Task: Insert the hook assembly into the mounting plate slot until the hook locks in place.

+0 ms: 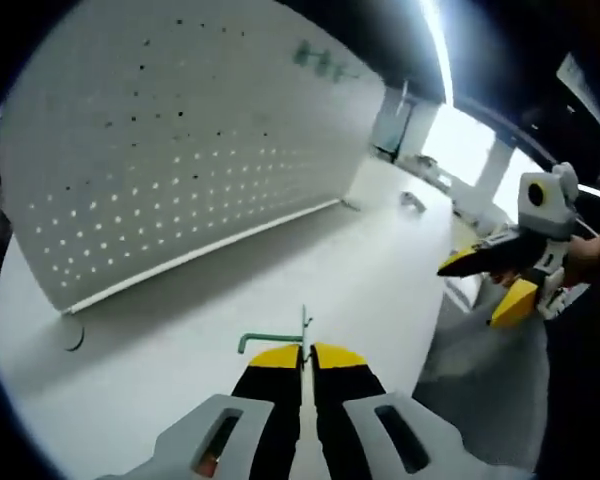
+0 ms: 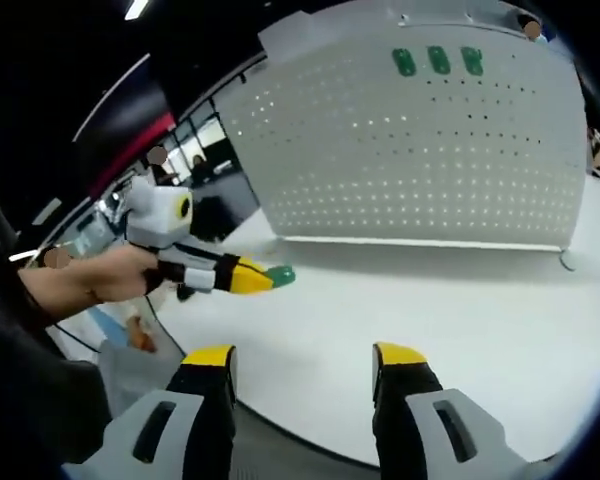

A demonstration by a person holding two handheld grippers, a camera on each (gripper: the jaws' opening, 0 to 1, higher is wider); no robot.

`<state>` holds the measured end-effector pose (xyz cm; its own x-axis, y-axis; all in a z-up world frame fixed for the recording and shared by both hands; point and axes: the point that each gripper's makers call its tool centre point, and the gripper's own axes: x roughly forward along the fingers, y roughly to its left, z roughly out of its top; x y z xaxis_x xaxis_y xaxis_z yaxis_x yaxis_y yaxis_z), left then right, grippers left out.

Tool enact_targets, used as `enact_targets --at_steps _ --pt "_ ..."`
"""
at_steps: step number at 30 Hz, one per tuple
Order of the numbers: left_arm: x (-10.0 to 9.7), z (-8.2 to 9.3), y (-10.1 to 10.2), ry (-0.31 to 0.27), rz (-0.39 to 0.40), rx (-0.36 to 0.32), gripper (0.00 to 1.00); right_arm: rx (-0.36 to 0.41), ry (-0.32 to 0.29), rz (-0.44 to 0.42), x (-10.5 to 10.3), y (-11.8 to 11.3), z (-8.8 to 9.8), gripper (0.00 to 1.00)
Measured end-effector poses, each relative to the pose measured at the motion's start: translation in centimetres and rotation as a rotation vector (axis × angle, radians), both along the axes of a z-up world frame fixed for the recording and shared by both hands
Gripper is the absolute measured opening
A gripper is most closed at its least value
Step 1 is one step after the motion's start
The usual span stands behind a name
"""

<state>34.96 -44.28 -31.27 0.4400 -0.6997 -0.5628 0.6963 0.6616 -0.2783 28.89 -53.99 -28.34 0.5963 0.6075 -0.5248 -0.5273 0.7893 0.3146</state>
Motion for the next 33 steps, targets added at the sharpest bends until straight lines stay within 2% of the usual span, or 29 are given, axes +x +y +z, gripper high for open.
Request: enact_targets --at_steps 2,8,10,11,13,16,19,22,23,26,27,29,32,33 --pt "-0.8 0.7 -0.1 0.014 0.004 -0.036 0.02 -0.001 0.001 0.022 -0.4 0.6 0.0 0.54" --pt "-2.6 1.8 -0.3 -0.014 -0.051 0.005 0.02 0.019 0.002 0.055 -1.3 2.1 0.6 0.54" --pt "-3.3 2.0 -0.6 -0.013 -0.096 -0.007 0.02 0.019 0.000 0.066 -1.4 2.5 0.7 0.54" --pt "-3.9 2.0 -0.7 -0.015 -0.145 -0.011 0.02 0.024 0.003 0.076 -1.6 2.7 0.7 0.54" --pt "-4.3 2.1 -0.6 -0.022 -0.162 -0.011 0.02 0.034 0.011 0.091 -2.0 3.1 0.8 0.53" --pt "-6.0 3.1 -1.2 -0.043 -0.273 -0.053 0.02 0.063 0.031 0.104 -2.2 3.6 0.9 0.52" --pt "-7.3 2.9 -1.3 -0.041 -0.353 -0.023 0.02 0.099 0.043 0.118 -1.9 4.3 1.3 0.49" --pt "-7.6 2.9 -1.2 -0.051 -0.365 -0.024 0.02 0.182 0.072 0.107 -1.1 5.1 2.3 0.45" --pt "-7.8 3.0 -1.3 -0.030 -0.371 -0.047 0.02 0.195 0.073 0.109 -0.7 5.3 2.4 0.45" --pt "-7.8 3.5 -1.5 -0.050 -0.389 -0.055 0.02 0.233 0.090 0.119 0.3 6.1 2.8 0.45" --pt "-7.8 3.8 -1.7 -0.058 -0.399 -0.060 0.02 0.258 0.104 0.117 0.6 6.4 2.9 0.44" --pt "-7.9 4.4 -1.9 -0.080 -0.421 -0.066 0.02 0.331 0.190 0.121 0.9 7.1 2.9 0.42" --pt "-7.7 5.0 -2.1 -0.100 -0.435 -0.076 0.02 0.395 0.295 0.158 1.0 7.8 2.5 0.30" --pt "-7.6 5.1 -2.1 -0.108 -0.439 -0.079 0.02 0.410 0.308 0.166 1.3 8.0 2.5 0.28"
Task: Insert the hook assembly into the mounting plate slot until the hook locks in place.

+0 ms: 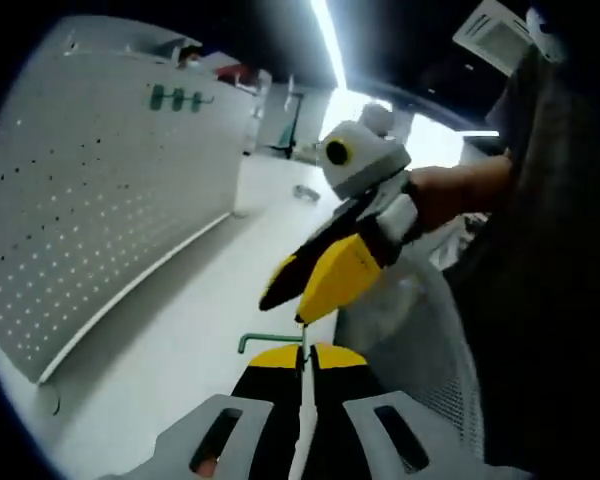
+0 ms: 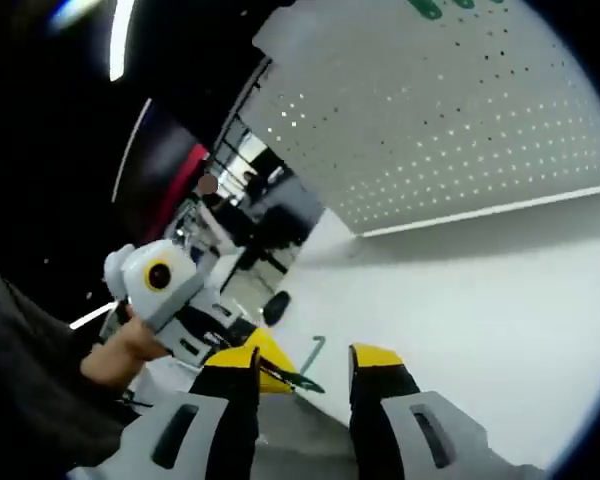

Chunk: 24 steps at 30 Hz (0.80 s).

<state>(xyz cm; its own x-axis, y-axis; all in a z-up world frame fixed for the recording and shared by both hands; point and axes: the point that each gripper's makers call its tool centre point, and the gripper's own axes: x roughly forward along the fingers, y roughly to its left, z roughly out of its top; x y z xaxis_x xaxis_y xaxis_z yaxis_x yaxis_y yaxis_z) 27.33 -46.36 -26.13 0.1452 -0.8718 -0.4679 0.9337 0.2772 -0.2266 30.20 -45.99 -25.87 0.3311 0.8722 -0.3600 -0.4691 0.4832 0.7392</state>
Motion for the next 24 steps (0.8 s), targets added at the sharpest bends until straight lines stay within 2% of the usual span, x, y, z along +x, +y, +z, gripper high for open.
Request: enact_targets --at_steps 1,3,5,8,13,18,19,22,24 --pt "0.0 0.3 0.0 -0.009 -0.007 -0.005 0.02 -0.004 0.006 0.005 0.2 0.0 -0.3 0.27" --pt "0.0 0.5 -0.1 -0.025 -0.022 -0.006 0.02 0.003 0.062 0.025 0.4 0.1 -0.7 0.27" --pt "0.0 0.6 -0.1 -0.052 -0.040 0.002 0.02 0.054 0.159 0.026 0.4 0.4 -0.7 0.27" --pt "-0.3 0.9 -0.3 -0.067 -0.075 -0.006 0.02 0.106 0.246 0.032 0.8 0.5 -0.6 0.21" --pt "-0.7 1.4 -0.5 -0.110 -0.124 -0.016 0.02 0.110 0.298 0.087 0.4 0.7 -0.9 0.12" --pt "-1.4 1.3 -1.0 -0.125 -0.177 -0.001 0.02 0.175 0.419 0.129 -0.6 1.3 -0.4 0.03" --pt "-1.6 1.3 -1.1 -0.125 -0.190 0.003 0.02 0.164 0.439 0.122 -0.4 1.2 -0.8 0.02" --pt "-1.3 1.1 -1.1 -0.121 -0.177 0.006 0.03 0.164 0.433 0.118 -0.2 1.0 -0.9 0.01" --pt "-0.7 0.9 -1.0 -0.099 -0.136 0.008 0.04 0.188 0.429 0.080 0.5 0.9 -0.5 0.00"
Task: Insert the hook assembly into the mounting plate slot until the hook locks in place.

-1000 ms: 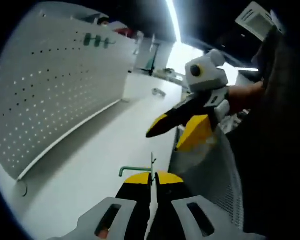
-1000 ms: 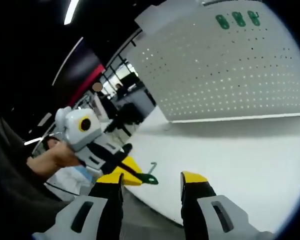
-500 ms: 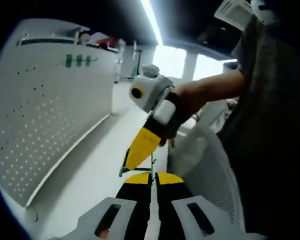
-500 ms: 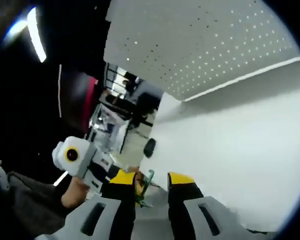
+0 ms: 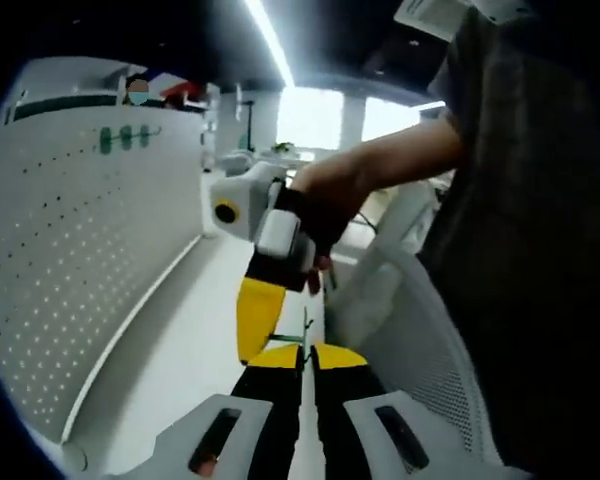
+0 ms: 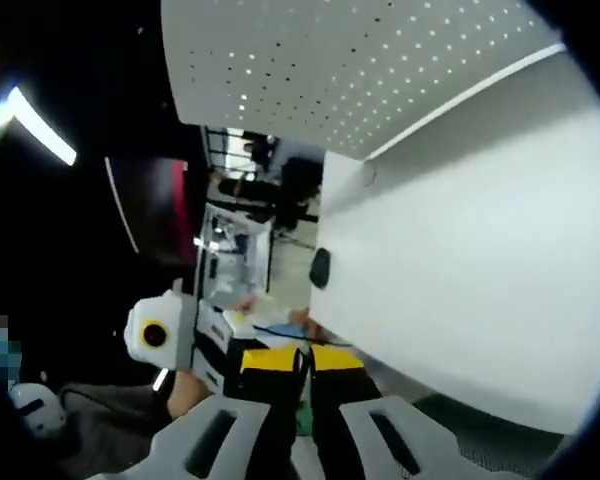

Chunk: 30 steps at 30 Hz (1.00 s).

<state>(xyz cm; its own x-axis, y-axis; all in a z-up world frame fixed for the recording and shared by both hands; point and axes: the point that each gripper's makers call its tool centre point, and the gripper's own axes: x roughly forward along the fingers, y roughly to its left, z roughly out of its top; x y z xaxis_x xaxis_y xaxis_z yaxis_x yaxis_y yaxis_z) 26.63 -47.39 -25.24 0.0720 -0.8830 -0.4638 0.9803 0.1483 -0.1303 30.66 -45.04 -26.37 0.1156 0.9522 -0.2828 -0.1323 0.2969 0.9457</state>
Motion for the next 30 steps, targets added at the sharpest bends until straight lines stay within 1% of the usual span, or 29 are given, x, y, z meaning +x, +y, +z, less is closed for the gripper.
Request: enact_targets --at_steps 1,2,3,4,5,6,7,8,9,10,11,12,13,14,15,16,17,18,19,20,21,23,26,28,30 --pt "0.5 -0.2 0.1 0.023 0.044 0.005 0.04 0.009 -0.007 -0.011 0.2 0.0 0.2 0.00" --pt "0.9 -0.2 0.1 0.038 0.070 -0.003 0.05 0.001 -0.021 -0.026 0.6 -0.1 0.4 0.00" --pt "1.4 -0.3 0.2 0.051 0.107 -0.005 0.06 -0.023 -0.080 -0.043 1.2 -0.2 0.3 0.00" --pt "1.9 -0.4 0.3 0.049 0.131 0.002 0.07 -0.038 -0.114 -0.051 1.5 -0.3 0.4 0.00" --pt "2.5 -0.5 0.4 0.061 0.176 -0.001 0.12 -0.048 -0.134 -0.070 1.7 -0.3 0.7 0.00" --pt "3.0 -0.5 0.4 0.084 0.214 -0.009 0.19 -0.063 -0.171 -0.102 2.2 -0.4 0.8 0.00" --pt "3.4 -0.5 0.5 0.088 0.236 -0.013 0.26 -0.073 -0.192 -0.114 2.3 -0.4 1.0 0.00" --pt "4.0 -0.7 0.7 0.120 0.291 -0.007 0.35 -0.102 -0.267 -0.143 3.0 -0.7 1.2 0.00" --pt "4.4 -0.7 0.8 0.151 0.327 -0.011 0.42 -0.130 -0.314 -0.170 3.5 -0.9 1.3 0.00" --pt "4.5 -0.7 0.7 0.180 0.346 -0.022 0.49 -0.152 -0.350 -0.168 3.5 -0.9 1.5 0.00" --pt "5.0 -0.7 0.8 0.212 0.389 -0.033 0.54 -0.185 -0.420 -0.198 4.0 -1.2 1.8 0.00" --pt "5.5 -0.6 0.9 0.214 0.420 -0.040 0.56 -0.225 -0.507 -0.222 4.5 -1.4 2.3 0.00" --pt "5.7 -0.7 1.0 0.225 0.445 -0.036 0.57 -0.253 -0.560 -0.243 4.8 -1.6 2.6 0.00" --pt "5.9 -0.9 1.1 0.234 0.469 -0.029 0.58 -0.293 -0.671 -0.292 5.5 -2.0 3.4 0.00" --pt "6.2 -0.9 1.1 0.244 0.500 -0.031 0.60 -0.300 -0.687 -0.313 5.4 -1.9 3.7 0.00" --pt "6.3 -0.9 1.0 0.262 0.520 -0.035 0.62 -0.309 -0.734 -0.343 5.6 -2.0 4.3 0.00" --pt "6.5 -0.8 0.9 0.289 0.554 -0.050 0.62 -0.314 -0.750 -0.356 5.7 -2.1 4.4 0.00" --pt "6.6 -0.5 0.6 0.305 0.564 -0.075 0.62 -0.334 -0.797 -0.381 5.8 -2.1 4.9 0.00" --pt "6.5 -0.2 0.3 0.327 0.570 -0.097 0.61 -0.344 -0.829 -0.386 5.9 -2.2 5.0 0.00" --pt "6.6 0.1 0.1 0.349 0.586 -0.121 0.59 -0.342 -0.847 -0.395 5.8 -2.0 5.3 0.00" --pt "6.7 0.4 -0.2 0.376 0.602 -0.154 0.57 -0.338 -0.865 -0.424 5.9 -2.0 5.7 0.00" --pt "6.8 1.0 -0.5 0.409 0.616 -0.196 0.56 -0.346 -0.884 -0.434 5.8 -2.1 5.8 0.00" --pt "7.0 1.4 -0.4 0.407 0.625 -0.207 0.54 -0.338 -0.902 -0.459 5.8 -2.3 6.2 0.00" --pt "7.2 1.7 -0.2 0.428 0.642 -0.226 0.52 -0.348 -0.921 -0.467 5.9 -2.5 6.4 0.00" --pt "7.3 1.7 0.0 0.455 0.666 -0.244 0.50 -0.363 -0.954 -0.468 6.1 -2.8 6.5 0.00"
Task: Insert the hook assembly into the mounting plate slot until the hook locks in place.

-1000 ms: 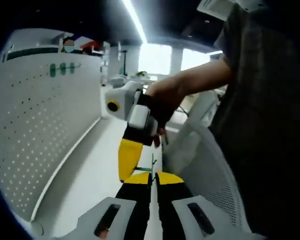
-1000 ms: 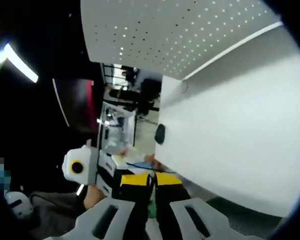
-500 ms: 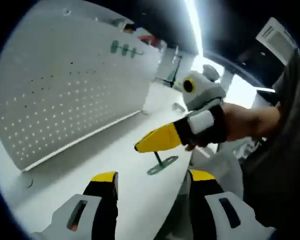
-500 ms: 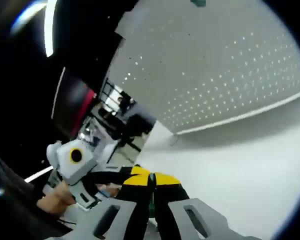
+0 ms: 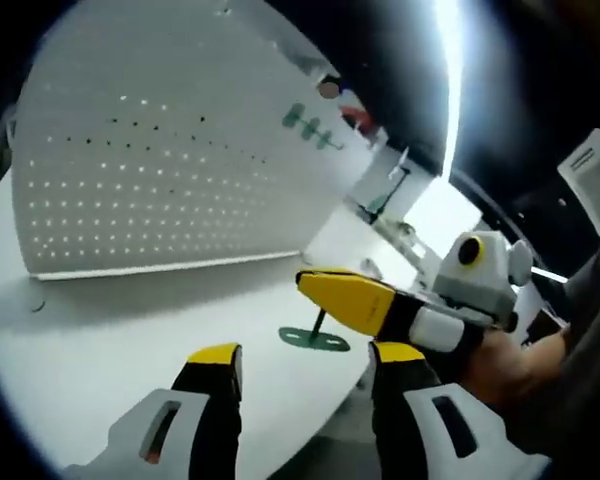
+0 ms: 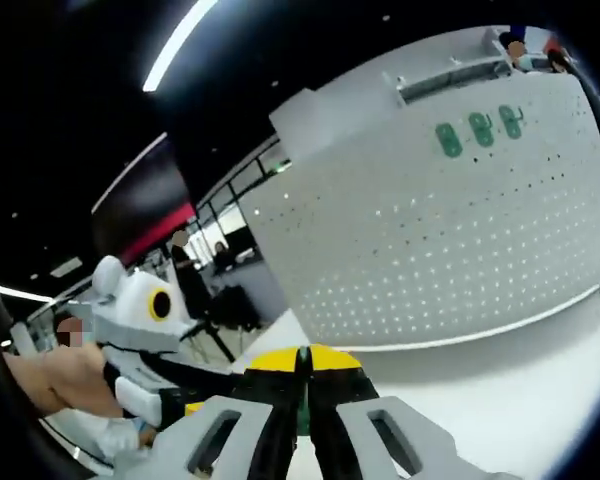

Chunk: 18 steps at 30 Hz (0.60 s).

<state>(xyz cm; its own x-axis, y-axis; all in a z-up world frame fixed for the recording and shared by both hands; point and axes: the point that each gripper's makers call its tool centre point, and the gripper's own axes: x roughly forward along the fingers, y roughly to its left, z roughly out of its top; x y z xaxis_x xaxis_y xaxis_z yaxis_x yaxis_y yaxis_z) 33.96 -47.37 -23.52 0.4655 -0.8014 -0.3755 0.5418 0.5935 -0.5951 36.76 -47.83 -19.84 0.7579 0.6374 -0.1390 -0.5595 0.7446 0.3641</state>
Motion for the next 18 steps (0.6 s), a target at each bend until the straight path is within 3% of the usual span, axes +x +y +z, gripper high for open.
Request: enact_targets --at_steps 7,18 --pt "-0.7 0.6 -0.8 0.087 0.003 -0.139 0.37 0.010 -0.071 0.014 -0.2 0.4 1.1 0.00" --pt "-0.8 1.4 -1.0 0.115 0.002 -0.231 0.17 0.005 -0.143 0.049 -0.5 1.3 2.1 0.00"
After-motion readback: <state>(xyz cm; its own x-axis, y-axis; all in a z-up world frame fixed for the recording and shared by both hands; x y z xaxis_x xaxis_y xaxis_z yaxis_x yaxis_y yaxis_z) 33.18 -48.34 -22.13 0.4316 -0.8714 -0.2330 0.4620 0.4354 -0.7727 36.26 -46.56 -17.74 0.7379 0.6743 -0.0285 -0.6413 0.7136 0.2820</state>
